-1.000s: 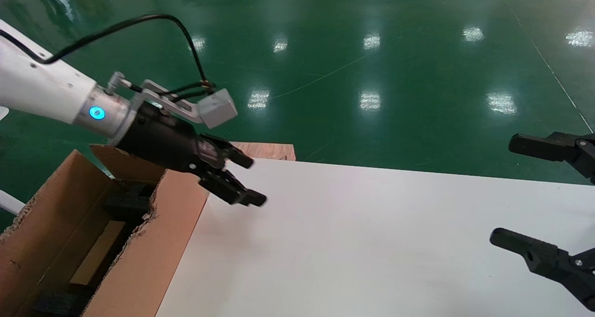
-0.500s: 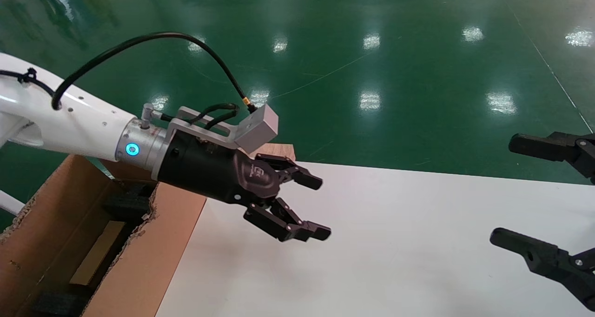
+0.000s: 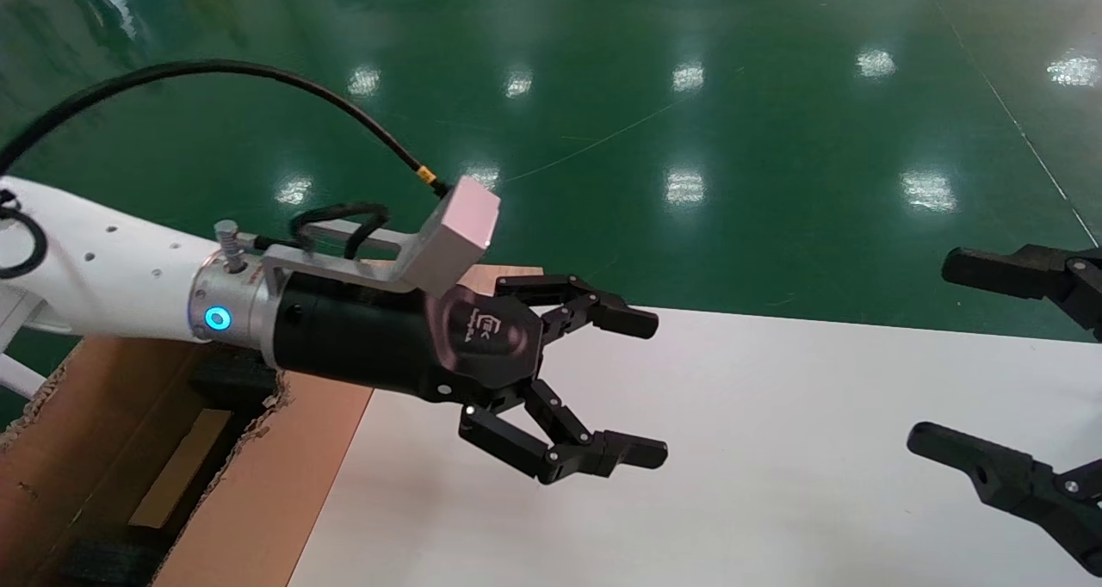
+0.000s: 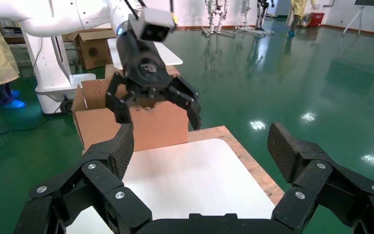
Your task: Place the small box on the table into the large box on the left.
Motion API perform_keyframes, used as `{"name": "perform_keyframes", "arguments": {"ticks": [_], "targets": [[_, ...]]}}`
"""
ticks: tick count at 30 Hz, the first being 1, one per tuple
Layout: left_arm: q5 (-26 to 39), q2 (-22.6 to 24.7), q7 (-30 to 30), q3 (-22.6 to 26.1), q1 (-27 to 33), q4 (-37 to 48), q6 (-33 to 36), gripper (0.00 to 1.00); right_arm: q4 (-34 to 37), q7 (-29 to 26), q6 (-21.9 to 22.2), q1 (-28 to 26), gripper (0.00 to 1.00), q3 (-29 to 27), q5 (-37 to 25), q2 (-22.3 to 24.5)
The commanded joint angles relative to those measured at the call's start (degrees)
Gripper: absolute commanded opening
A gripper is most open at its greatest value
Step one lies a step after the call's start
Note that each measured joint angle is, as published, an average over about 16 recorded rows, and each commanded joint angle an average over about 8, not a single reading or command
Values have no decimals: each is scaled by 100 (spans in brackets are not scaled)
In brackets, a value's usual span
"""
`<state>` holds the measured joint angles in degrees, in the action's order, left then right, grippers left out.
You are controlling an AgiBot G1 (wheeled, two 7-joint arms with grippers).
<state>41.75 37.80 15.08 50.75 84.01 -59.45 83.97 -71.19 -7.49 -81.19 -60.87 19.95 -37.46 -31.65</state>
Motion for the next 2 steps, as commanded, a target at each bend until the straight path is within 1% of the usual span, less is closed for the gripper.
{"name": "perform_keyframes", "arguments": {"ticks": [1, 2], "targets": [[2, -53, -83, -665, -430, -271, 33, 100, 0, 0, 0, 0, 100, 0, 0, 0], [2, -61, -95, -764, -494, -311, 38, 100, 0, 0, 0, 0, 100, 0, 0, 0]]}}
